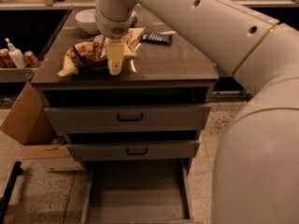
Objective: Place brown chip bag into bottom drawer
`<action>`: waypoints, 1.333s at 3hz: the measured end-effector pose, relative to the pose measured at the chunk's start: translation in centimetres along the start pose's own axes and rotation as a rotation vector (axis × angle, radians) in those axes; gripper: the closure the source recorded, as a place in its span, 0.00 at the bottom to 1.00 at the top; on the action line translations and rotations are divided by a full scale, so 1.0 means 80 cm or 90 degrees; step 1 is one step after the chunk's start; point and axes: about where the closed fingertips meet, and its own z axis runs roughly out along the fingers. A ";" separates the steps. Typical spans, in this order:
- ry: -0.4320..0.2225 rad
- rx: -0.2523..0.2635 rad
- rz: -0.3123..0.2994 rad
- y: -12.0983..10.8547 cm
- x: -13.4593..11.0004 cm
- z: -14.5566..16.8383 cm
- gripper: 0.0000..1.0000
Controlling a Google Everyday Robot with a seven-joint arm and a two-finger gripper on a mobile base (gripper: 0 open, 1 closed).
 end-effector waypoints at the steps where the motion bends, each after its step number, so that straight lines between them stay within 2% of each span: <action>1: 0.001 -0.012 -0.001 -0.010 -0.006 0.019 0.00; 2: 0.019 -0.032 0.014 -0.011 -0.005 0.042 0.27; 4: 0.023 -0.042 0.026 -0.008 -0.002 0.049 0.73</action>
Offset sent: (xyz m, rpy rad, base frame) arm 0.0265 0.0224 -0.0302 -0.0537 0.0576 -0.0441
